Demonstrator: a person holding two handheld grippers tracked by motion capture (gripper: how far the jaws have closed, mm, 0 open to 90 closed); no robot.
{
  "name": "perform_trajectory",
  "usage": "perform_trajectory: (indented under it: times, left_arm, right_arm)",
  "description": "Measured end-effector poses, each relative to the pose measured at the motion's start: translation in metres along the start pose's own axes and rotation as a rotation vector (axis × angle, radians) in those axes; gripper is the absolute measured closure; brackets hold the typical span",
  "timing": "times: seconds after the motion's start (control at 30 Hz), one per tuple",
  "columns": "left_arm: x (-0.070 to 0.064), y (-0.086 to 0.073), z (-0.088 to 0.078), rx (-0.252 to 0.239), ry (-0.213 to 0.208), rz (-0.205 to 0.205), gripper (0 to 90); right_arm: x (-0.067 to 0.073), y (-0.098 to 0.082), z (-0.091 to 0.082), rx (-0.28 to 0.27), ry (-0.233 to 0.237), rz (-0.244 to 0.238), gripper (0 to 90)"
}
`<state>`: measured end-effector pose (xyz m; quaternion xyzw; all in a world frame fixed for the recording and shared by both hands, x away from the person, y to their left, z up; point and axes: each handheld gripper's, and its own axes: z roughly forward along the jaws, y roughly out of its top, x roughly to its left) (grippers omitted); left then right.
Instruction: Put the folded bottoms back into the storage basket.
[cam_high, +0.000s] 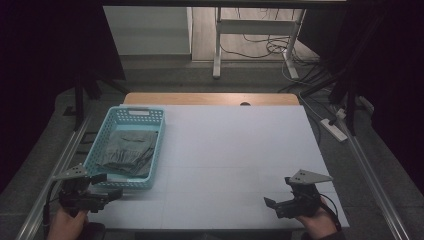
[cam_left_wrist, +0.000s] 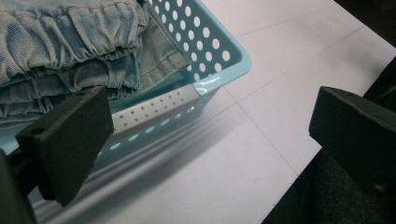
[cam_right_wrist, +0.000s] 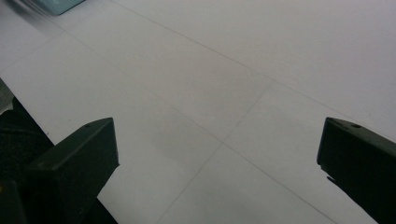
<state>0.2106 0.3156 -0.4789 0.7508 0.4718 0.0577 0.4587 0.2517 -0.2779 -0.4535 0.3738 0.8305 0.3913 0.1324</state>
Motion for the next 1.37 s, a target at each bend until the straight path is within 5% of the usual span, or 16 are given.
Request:
perform_trajectory:
  times: [0.73,1.37]
  left_arm:
    - [0.0,0.0,0.0,0.0,0.004,0.0,0.8]
    - [0.0,0.0,0.0,-0.005,0.0,-0.004,0.8]
  right_arm:
    - [-0.01,-0.019,-0.031,-0.035,-0.074,0.066,0.0]
    - [-0.008,-0.026,-0.041,-0.004,-0.123,0.079,0.0]
